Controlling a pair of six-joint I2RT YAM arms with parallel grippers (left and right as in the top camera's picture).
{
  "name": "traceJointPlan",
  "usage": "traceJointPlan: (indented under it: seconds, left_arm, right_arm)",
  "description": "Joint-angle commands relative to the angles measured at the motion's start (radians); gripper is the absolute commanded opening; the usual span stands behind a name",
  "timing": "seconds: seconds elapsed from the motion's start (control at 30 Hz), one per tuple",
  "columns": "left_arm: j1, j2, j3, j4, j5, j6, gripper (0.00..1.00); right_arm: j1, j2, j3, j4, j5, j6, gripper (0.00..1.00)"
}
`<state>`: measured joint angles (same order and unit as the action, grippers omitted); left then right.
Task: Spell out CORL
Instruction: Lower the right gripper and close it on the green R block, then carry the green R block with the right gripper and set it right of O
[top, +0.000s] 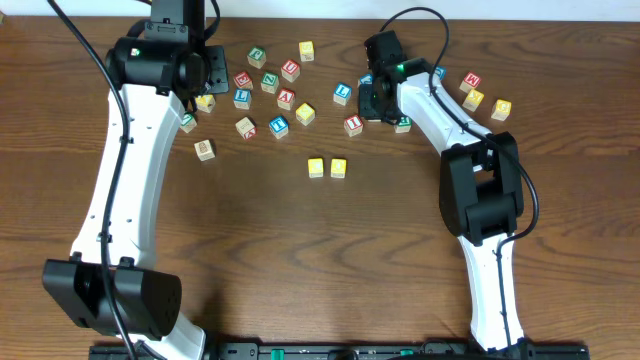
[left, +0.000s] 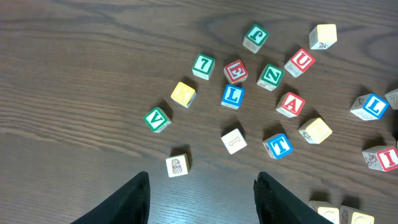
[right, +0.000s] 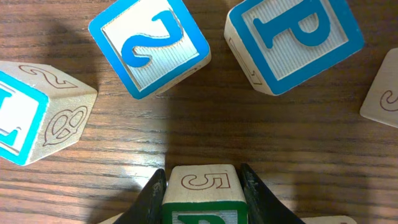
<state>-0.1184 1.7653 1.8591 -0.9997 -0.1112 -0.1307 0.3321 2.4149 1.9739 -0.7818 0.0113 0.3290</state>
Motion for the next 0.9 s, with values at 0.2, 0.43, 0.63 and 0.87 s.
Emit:
traceJointPlan:
  seconds: [0.2, 0.43, 0.63, 0.87]
  left_arm:
    - [0.002, -0.004, -0.008, -0.005, -0.009, -0.005, 0.53]
    - [0.002, -0.004, -0.008, -0.005, -0.009, -0.005, 0.53]
    - [0.002, -0.004, -0.008, -0.006, -0.009, -0.005, 0.53]
    - [0.002, -0.004, -0.008, -0.005, -0.009, -0.005, 0.53]
  right_arm:
    - [0.001, -0.111, 0.009, -0.055, -0.003, 0.003, 0.18]
    - [0.012, -0.209, 0.009, -0.185, -0.012, 0.002, 0.15]
    - [0.023, -0.233, 0.008, -0.334, -0.085, 0.003, 0.15]
    - [0.09, -0.216, -0.016, -0.475, -0.112, 0.008, 0.15]
